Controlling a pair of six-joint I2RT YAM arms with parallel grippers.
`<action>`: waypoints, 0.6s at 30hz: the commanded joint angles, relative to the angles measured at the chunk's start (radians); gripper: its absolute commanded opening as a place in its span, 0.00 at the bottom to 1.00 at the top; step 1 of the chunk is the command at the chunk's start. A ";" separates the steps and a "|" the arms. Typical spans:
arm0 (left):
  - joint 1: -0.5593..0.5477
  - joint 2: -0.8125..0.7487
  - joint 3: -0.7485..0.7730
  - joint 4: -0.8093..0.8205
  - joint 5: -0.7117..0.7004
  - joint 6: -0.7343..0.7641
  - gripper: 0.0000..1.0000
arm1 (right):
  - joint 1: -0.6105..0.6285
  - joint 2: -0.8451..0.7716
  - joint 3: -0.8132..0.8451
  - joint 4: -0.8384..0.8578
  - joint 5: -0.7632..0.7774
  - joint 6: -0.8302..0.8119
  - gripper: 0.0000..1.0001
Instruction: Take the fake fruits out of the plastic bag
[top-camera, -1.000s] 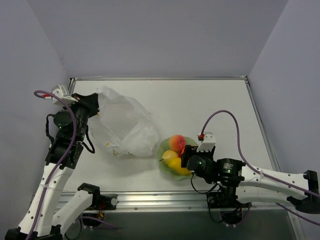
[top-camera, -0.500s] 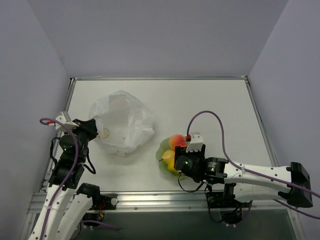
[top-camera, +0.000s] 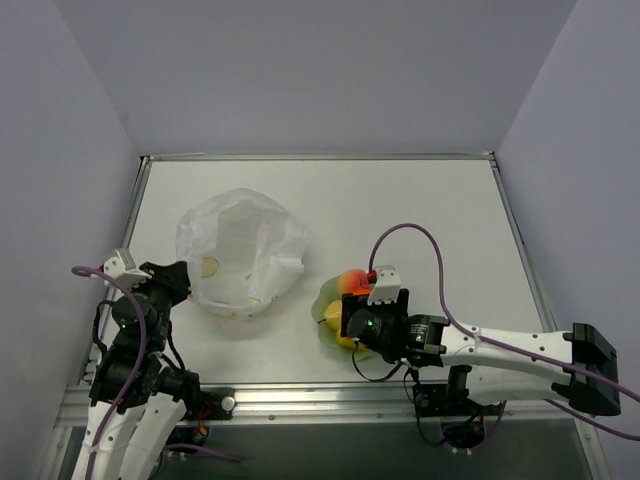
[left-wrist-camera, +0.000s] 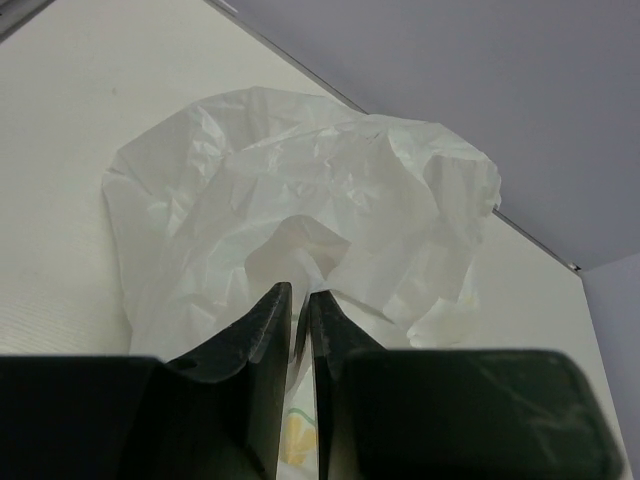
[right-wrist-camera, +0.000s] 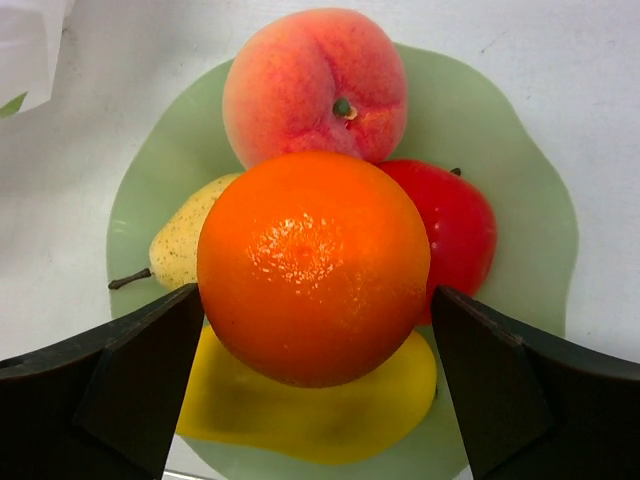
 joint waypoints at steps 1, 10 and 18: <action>0.008 -0.015 0.015 -0.044 0.005 -0.006 0.13 | -0.003 -0.023 0.037 -0.034 -0.035 -0.035 0.93; 0.008 -0.021 0.023 -0.070 0.015 -0.004 0.13 | 0.000 -0.135 0.151 -0.101 -0.030 -0.089 1.00; 0.008 -0.051 0.033 -0.098 0.014 0.000 0.41 | 0.003 -0.212 0.227 -0.110 0.048 -0.167 1.00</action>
